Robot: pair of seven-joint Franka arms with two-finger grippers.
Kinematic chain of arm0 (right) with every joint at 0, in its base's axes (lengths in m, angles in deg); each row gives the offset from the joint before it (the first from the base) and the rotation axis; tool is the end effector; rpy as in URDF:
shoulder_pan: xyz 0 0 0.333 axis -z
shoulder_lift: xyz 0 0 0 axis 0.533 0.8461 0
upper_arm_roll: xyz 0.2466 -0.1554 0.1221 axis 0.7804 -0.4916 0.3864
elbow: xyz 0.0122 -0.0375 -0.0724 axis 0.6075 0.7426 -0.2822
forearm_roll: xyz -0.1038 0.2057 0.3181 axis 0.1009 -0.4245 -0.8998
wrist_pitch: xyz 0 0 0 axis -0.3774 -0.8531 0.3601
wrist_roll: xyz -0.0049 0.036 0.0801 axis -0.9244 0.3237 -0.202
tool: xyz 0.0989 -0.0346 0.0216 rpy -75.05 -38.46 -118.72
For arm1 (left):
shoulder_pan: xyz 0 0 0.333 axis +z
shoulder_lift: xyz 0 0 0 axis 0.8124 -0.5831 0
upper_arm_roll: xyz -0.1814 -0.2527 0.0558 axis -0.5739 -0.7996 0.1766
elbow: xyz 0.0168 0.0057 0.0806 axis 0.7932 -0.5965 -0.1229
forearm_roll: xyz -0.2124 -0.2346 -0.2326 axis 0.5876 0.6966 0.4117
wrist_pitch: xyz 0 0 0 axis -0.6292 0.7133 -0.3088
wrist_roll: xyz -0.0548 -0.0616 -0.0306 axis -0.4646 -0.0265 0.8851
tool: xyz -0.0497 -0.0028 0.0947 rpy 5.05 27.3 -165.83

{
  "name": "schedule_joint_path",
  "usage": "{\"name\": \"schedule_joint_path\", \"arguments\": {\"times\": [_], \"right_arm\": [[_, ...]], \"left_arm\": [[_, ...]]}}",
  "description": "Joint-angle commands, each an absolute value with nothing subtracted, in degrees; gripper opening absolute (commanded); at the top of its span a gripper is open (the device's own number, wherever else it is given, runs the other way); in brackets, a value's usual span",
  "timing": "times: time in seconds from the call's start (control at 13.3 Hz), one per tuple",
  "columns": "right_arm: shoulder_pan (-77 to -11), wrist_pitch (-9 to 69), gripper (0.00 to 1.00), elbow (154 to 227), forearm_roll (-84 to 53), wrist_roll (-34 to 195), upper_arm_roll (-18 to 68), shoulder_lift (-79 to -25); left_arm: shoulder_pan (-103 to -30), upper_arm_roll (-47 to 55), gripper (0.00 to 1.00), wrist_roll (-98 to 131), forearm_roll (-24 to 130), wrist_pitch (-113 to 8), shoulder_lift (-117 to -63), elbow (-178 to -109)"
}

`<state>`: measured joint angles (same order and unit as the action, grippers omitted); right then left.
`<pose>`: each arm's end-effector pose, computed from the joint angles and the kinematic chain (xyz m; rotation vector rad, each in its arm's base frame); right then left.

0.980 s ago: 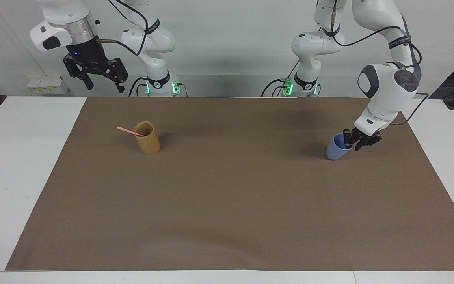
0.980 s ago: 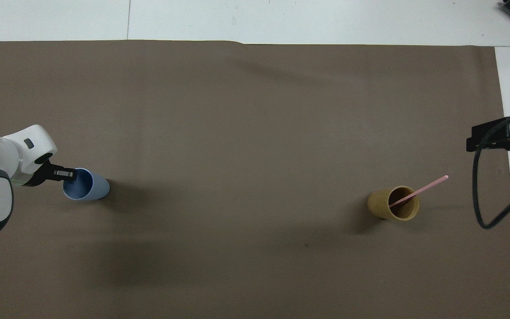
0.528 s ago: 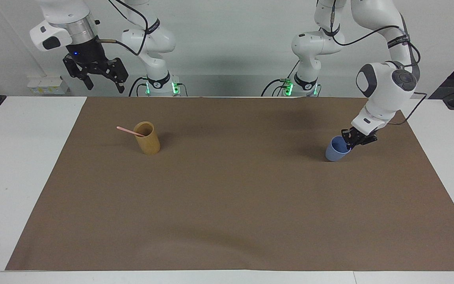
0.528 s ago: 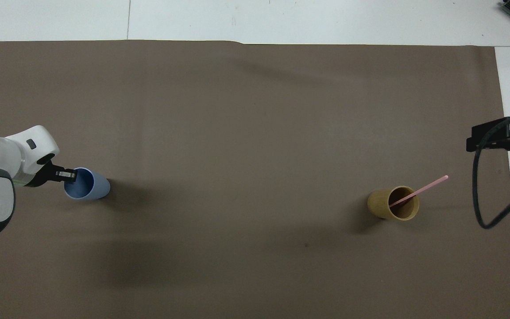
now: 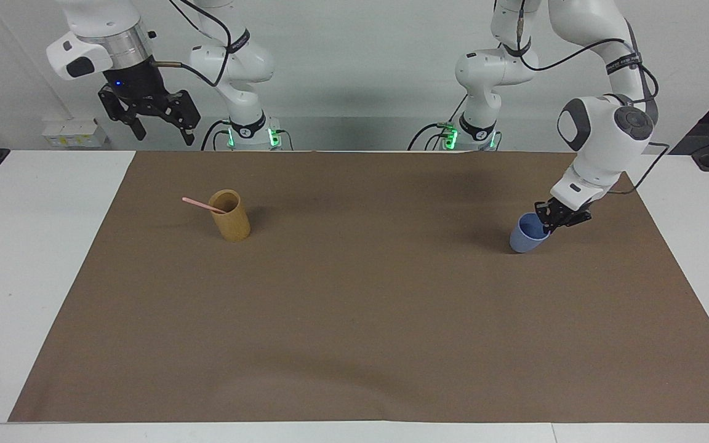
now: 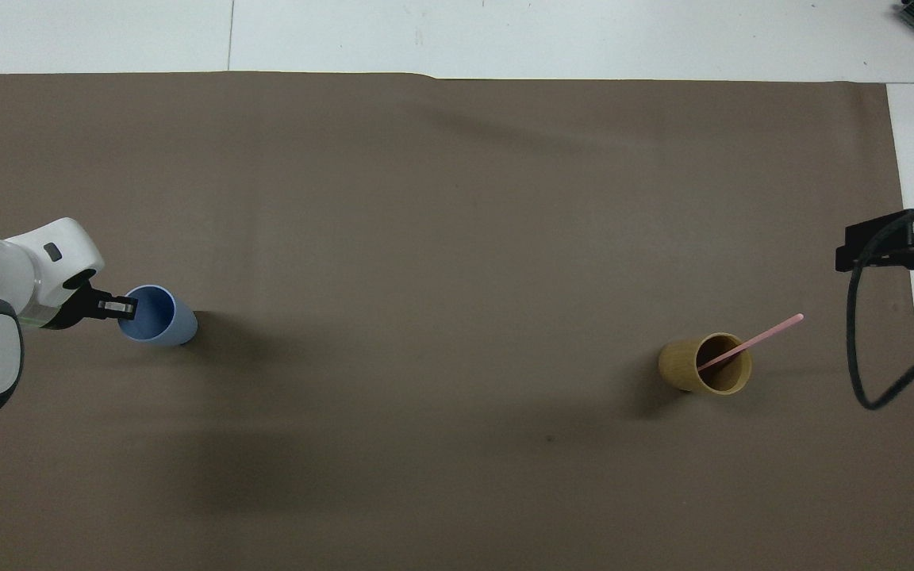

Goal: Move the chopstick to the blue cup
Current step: 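Close the left gripper on the rim of the blue cup, then lift and carry the blue cup toward the table center with the left gripper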

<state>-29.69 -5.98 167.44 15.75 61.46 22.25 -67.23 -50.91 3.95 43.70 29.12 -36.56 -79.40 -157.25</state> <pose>0.5371 0.0170 0.6844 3.1258 -0.2416 0.0088 0.5379 0.0006 0.4093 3.1059 -0.2925 0.0120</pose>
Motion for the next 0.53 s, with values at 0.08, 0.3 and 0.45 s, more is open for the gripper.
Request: {"name": "schedule_joint_path", "arguments": {"times": [0.08,0.3,0.45], "right_arm": [[-29.1,-5.5,1.0,167.8,14.5,62.7,22.3,-67.5],[-29.1,-5.5,1.0,167.8,14.5,62.7,22.3,-67.5],[-29.1,-6.0,1.0,167.8,14.5,62.7,22.3,-67.5]], "left_arm": [[-57.8,4.1,0.0,34.5,31.2,-29.8,-80.4,-150.3],[-65.7,4.1,0.0,24.7,31.3,-29.7,-79.8,-150.3],[-71.1,4.1,0.0,19.0,31.3,-29.6,-79.4,-150.8]]}}
